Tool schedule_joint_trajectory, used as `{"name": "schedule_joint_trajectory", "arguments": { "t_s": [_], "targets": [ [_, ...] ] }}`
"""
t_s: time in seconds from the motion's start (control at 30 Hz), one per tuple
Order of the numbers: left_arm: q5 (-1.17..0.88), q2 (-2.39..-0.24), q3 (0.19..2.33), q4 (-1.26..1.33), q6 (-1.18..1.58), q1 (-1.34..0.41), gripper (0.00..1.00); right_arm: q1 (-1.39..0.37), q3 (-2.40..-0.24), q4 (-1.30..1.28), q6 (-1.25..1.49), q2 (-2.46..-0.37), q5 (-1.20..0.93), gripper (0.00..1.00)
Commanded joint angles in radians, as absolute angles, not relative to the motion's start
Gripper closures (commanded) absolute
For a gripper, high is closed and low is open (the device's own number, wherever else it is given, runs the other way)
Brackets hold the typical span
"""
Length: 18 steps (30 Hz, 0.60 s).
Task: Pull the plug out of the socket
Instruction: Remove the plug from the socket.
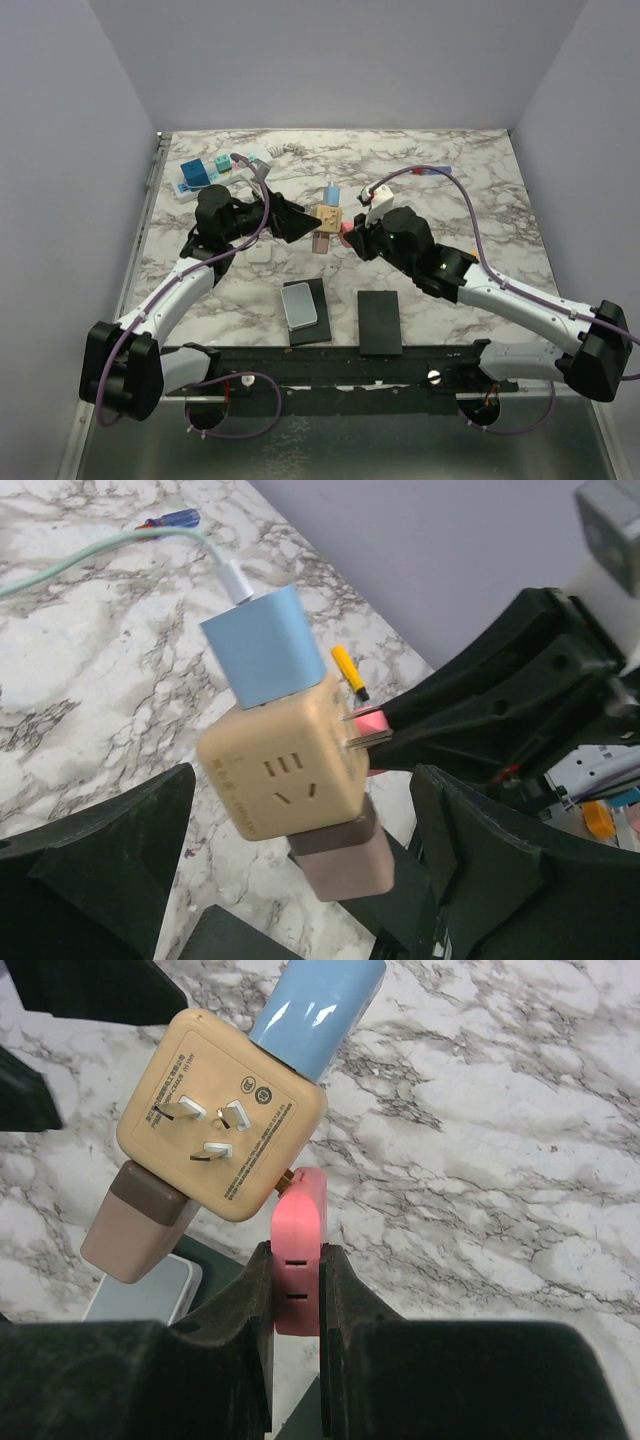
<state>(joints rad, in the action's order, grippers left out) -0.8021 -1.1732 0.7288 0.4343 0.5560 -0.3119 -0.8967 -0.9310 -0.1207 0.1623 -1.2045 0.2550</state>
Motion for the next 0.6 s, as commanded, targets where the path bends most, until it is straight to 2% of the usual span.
{"name": "schedule_joint_trajectory", "arguments": {
  "t_s": [0.0,0.57],
  "targets": [
    [-0.711,-1.169,0.752,0.292,0.453,-0.315,0.07,-0.896,-0.907,0.035,0.183,-1.145,0.233,0.99],
    [-0.798,-1.212,0.749,0.363,0.522,-0.341,0.07,-0.897,-0.882,0.101,0.176,-1.127,0.197,0.99]
  ]
}}
